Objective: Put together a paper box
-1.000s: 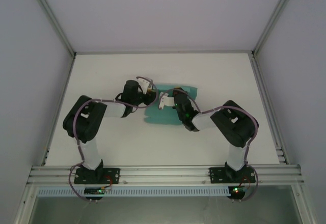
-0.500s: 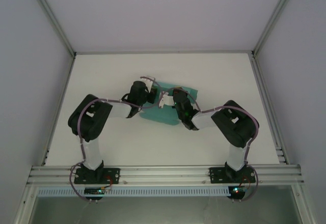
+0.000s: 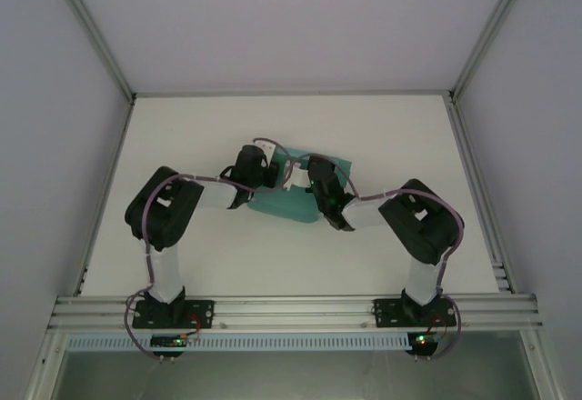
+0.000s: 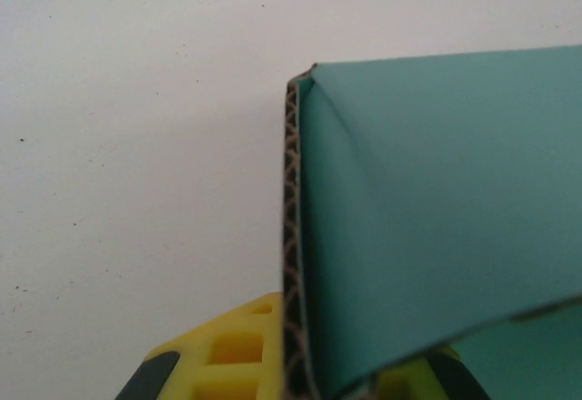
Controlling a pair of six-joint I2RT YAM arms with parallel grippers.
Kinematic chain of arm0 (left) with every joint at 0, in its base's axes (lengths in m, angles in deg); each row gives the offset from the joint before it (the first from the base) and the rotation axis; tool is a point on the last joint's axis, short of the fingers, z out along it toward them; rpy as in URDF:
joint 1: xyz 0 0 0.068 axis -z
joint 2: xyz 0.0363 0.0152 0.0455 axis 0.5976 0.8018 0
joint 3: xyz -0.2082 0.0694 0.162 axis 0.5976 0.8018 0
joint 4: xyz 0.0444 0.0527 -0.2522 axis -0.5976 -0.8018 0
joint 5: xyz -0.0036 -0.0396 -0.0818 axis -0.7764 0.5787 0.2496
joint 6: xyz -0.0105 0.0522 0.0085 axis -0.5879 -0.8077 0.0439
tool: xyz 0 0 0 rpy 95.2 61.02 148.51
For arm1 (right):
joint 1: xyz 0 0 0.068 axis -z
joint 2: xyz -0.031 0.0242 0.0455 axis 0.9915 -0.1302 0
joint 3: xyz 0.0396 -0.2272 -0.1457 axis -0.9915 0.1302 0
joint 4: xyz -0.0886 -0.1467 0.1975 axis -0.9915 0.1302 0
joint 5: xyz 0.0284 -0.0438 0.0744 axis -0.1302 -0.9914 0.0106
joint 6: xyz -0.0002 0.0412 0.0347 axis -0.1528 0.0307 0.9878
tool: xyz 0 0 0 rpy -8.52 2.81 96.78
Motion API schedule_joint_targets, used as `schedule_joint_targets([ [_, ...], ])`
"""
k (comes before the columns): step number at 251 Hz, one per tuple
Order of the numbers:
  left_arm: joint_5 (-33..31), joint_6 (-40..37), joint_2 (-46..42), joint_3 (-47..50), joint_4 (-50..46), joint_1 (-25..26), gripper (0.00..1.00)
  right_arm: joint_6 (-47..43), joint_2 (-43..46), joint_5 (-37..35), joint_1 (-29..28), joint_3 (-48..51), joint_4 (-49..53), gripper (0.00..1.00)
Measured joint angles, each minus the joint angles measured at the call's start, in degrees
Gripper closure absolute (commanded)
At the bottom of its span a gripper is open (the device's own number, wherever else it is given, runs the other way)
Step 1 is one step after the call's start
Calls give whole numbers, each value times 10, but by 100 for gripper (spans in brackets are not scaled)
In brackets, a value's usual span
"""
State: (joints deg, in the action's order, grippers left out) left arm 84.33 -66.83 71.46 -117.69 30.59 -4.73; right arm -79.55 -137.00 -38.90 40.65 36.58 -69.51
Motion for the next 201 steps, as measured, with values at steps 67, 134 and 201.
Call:
schedule_joint_targets([
  [67,9,47,-33,33,-1,-15,100,198,95,9,32,2,138,3],
  [134,116,109,-106,88,39,-59,100,461,254,273,161,-25,356,15],
  [201,165,131,-122,88,45,-59,100,553,262,489,178,-63,456,49],
])
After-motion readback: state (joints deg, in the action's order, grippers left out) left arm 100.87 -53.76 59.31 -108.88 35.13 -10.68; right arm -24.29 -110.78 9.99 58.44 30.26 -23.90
